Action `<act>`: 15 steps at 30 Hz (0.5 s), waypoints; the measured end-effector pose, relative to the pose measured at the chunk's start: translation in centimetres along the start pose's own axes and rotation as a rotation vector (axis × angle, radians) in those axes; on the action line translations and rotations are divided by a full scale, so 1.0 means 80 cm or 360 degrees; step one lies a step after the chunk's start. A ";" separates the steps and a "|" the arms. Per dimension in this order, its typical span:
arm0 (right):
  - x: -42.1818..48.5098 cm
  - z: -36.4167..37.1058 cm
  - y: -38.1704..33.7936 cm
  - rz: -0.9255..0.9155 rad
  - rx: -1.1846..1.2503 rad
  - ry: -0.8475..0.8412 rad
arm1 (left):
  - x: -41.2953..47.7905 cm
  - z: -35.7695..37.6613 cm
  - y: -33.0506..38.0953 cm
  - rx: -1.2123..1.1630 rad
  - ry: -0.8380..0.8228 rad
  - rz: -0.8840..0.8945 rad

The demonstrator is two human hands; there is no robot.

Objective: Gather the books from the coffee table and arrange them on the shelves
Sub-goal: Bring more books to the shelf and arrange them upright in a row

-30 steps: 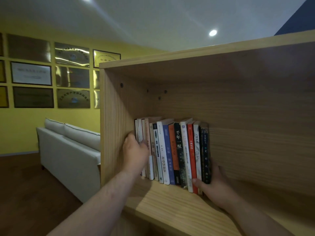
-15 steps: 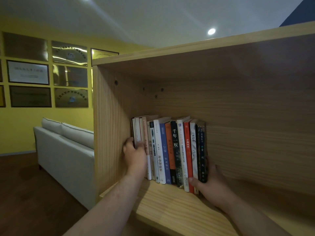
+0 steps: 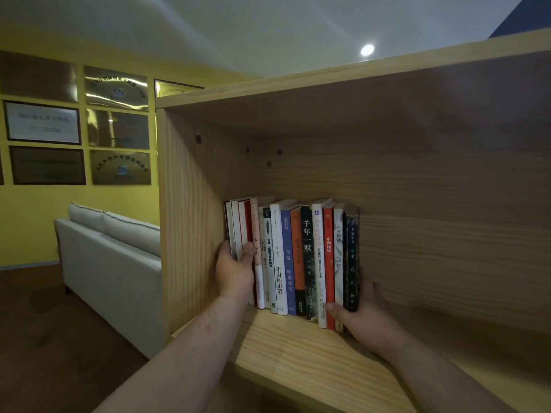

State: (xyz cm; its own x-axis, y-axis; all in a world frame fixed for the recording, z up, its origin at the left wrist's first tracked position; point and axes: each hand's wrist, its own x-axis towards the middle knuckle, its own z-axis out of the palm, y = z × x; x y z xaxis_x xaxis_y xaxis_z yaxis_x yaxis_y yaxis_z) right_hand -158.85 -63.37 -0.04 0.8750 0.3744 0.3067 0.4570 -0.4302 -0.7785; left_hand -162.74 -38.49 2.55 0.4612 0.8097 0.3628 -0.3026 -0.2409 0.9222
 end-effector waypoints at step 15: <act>-0.002 -0.004 -0.003 -0.0032 0.0086 0.0014 | -0.041 -0.048 0.023 0.0398 0.0122 0.0209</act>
State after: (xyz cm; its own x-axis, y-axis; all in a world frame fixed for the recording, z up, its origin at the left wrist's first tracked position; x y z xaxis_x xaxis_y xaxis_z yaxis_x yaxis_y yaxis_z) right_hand -159.10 -63.60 0.30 0.8674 0.3750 0.3271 0.4652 -0.3776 -0.8006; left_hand -168.02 -39.57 2.53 0.3644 0.7988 0.4787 -0.1359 -0.4629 0.8759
